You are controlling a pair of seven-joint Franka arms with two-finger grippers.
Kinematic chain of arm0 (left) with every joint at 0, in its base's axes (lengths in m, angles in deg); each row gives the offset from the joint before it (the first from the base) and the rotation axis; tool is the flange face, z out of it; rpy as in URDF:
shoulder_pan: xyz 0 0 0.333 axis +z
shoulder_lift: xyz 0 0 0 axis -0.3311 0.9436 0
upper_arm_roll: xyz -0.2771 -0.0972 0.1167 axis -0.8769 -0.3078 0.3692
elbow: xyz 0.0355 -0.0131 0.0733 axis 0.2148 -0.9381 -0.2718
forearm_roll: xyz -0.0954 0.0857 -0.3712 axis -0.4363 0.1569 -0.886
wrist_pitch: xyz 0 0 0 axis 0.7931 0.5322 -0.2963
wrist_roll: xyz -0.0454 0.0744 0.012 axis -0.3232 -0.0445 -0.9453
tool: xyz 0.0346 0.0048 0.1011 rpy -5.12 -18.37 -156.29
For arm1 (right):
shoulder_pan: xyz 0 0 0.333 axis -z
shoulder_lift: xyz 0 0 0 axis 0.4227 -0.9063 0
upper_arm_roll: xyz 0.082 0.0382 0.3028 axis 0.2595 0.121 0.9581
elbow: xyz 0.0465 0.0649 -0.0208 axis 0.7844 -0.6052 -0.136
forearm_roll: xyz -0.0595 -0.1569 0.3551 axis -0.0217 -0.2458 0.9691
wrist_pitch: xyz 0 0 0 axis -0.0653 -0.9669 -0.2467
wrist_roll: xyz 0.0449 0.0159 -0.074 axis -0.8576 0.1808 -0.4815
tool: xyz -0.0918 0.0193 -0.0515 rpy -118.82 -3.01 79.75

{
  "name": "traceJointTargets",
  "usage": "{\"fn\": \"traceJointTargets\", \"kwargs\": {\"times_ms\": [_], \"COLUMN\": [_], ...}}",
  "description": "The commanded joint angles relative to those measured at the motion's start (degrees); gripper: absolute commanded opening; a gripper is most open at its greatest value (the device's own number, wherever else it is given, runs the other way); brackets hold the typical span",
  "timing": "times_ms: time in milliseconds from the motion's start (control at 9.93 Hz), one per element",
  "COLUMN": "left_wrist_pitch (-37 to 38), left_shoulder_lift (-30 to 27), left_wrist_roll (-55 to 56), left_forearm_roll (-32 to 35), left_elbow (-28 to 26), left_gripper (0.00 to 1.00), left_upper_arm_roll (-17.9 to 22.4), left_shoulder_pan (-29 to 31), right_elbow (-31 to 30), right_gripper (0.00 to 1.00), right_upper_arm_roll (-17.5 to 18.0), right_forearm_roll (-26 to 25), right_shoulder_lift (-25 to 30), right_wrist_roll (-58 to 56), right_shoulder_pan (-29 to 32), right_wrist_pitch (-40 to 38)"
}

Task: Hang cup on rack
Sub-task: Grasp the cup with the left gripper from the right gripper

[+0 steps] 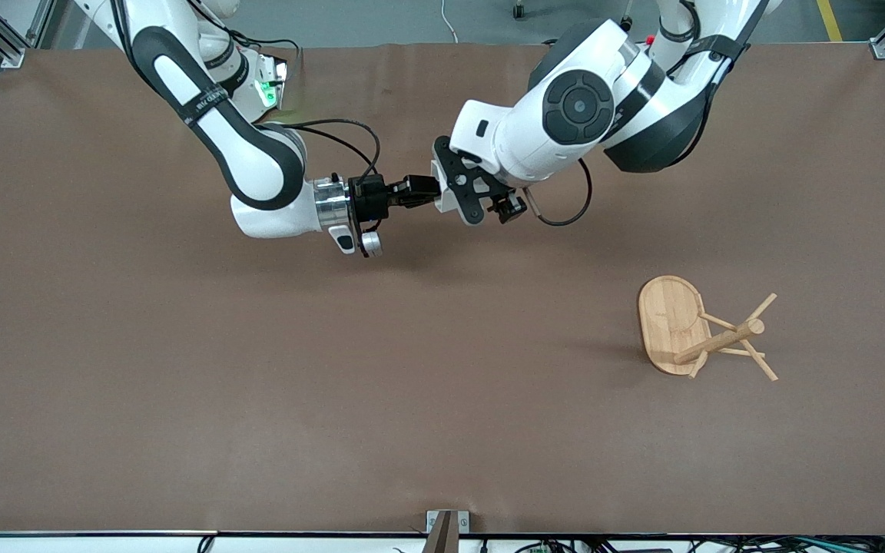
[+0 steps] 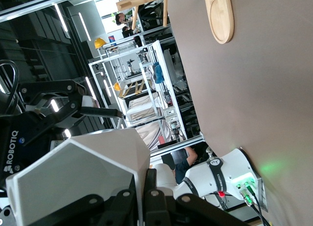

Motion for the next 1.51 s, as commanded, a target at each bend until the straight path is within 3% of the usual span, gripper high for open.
{"fn": "traceJointTargets", "kwargs": {"times_ms": [0,101,302,604,705,805,1107,1309,1409], "left_wrist_pitch": [-0.20,0.50,2.60,4.02,4.46,4.55,4.99,5.07,4.99], "left_shoulder_lift": [0.64,0.46,0.29,0.02,0.02,-0.15,-0.77,-0.16,0.02], "left_wrist_roll": [-2.37,-2.46,-2.46,-2.11,-1.50,-1.23,2.37,2.99,3.42], "left_forearm_roll": [0.74,0.74,0.65,0.65,0.74,0.83,1.97,6.96,8.37], "left_elbow": [-1.71,-1.71,-1.71,-1.80,-1.71,-1.62,-2.32,-2.58,-2.76], "left_gripper": [1.00,1.00,0.70,0.34,0.20,0.19,0.02,0.00,0.00], "left_upper_arm_roll": [-0.17,-0.17,-0.26,-0.87,-0.87,-0.87,-0.17,-0.17,-0.08], "left_shoulder_pan": [-0.05,0.04,0.05,0.57,0.75,0.75,1.18,3.80,6.43], "right_elbow": [-0.63,-0.63,-0.72,-0.63,-0.63,-0.63,-1.24,-2.82,-3.18], "right_gripper": [0.01,0.01,0.01,0.01,0.10,0.99,1.00,1.00,1.00], "right_upper_arm_roll": [0.99,1.08,1.08,1.08,1.08,1.08,0.47,-0.76,-3.03], "right_forearm_roll": [2.58,2.58,2.58,2.58,2.58,2.58,1.70,-1.97,-4.95], "right_shoulder_lift": [1.15,1.15,1.41,1.42,1.42,1.50,1.76,3.60,4.57], "right_wrist_roll": [-0.75,-0.66,-0.57,-0.49,-0.31,-0.57,-0.75,-0.58,-0.31], "right_shoulder_pan": [0.63,0.63,0.63,0.55,0.63,0.55,1.68,3.26,3.62], "right_wrist_pitch": [-0.23,-0.22,-0.22,-0.14,-0.31,-0.05,1.34,5.21,6.44]}}
